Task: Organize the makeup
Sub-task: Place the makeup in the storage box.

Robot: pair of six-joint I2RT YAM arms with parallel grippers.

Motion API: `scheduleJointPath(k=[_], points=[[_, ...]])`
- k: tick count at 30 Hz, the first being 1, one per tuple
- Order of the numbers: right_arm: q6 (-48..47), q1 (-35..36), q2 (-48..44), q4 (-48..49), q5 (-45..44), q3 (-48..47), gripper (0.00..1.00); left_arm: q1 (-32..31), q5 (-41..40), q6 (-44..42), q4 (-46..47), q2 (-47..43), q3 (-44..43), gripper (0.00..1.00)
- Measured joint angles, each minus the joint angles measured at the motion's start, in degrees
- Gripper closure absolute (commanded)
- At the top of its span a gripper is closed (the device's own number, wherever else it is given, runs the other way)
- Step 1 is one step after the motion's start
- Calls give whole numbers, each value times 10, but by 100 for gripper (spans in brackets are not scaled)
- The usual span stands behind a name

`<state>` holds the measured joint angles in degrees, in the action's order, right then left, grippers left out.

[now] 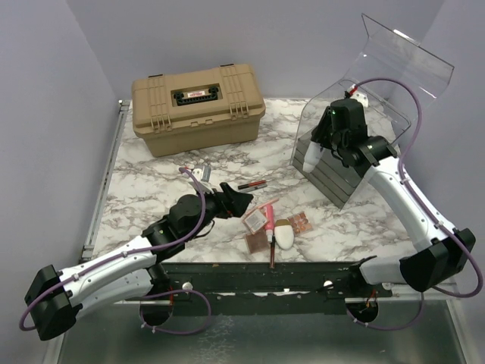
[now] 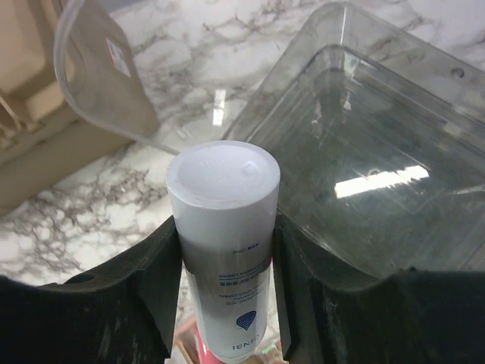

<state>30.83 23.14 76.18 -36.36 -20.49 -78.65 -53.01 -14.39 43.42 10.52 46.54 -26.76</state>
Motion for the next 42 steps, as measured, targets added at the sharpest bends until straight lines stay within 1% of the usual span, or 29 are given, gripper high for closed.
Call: scheduleJointPath(k=[4,6,9,12,20,31,38,42], points=[[23,0,24,32,-35,-12,66,0,0,-7,0,12,0,13],[33,0,38,38,-60,-22,70,0,0,-10,-1,17,0,13],[42,-2,50,54,-98,-26,70,0,0,-13,-2,17,0,13],[45,-14,61,62,-117,-29,69,0,0,-15,-4,16,0,13],[85,-59,102,66,-133,-38,71,0,0,-24,-20,15,0,13],[154,-66,150,97,-161,-31,69,0,11,-28,-23,35,-7,13],[166,-67,186,106,-167,-23,61,1,14,-32,-28,38,-8,13],[168,-68,191,114,-167,-26,48,1,14,-34,-30,38,-8,13]])
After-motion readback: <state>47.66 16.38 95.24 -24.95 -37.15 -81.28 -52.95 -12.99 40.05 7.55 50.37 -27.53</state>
